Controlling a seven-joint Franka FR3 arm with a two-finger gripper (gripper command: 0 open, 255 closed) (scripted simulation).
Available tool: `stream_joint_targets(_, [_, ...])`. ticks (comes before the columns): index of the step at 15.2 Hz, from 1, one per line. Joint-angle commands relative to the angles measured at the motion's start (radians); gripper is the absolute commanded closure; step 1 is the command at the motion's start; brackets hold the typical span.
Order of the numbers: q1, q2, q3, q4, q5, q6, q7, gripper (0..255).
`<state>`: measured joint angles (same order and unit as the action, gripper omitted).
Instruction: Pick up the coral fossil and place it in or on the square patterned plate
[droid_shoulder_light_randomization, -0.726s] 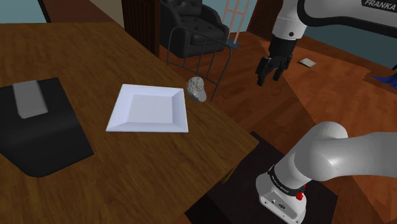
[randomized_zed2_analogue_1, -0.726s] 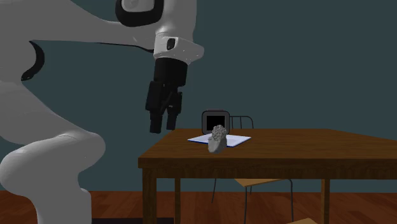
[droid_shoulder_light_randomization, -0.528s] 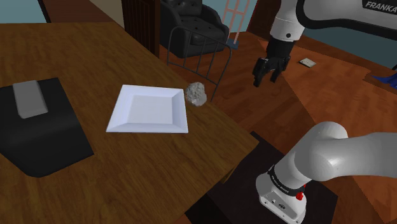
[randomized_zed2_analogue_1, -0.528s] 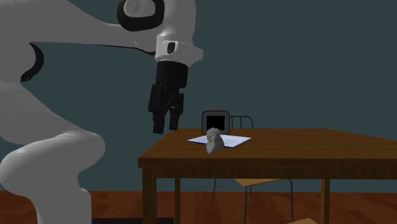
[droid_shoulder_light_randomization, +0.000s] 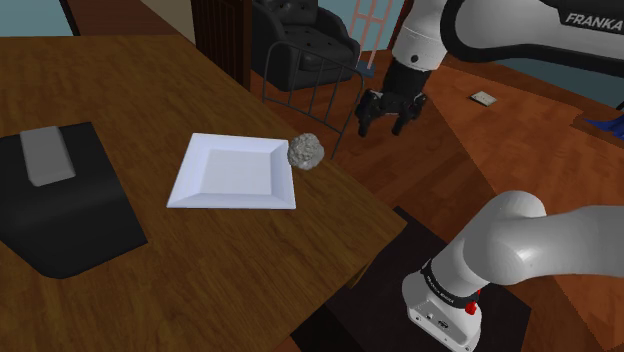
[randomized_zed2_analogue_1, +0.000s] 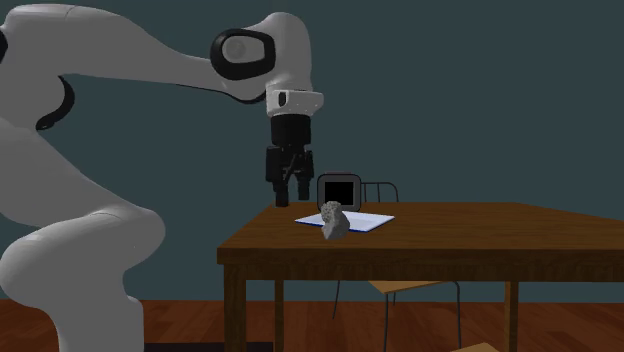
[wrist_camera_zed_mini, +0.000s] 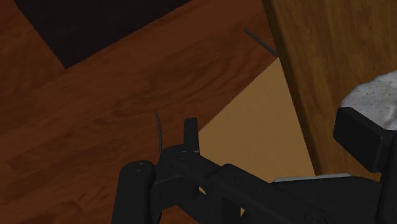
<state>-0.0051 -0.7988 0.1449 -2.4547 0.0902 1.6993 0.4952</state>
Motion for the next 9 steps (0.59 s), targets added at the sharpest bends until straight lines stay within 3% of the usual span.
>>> stream_joint_targets(1, [-0.003, 0.025, 0.046, 0.007, 0.029, 0.059, 0.079, 0])
stream_joint_targets(9, [-0.051, 0.174, 0.249, 0.103, 0.074, 0.275, 0.392, 0])
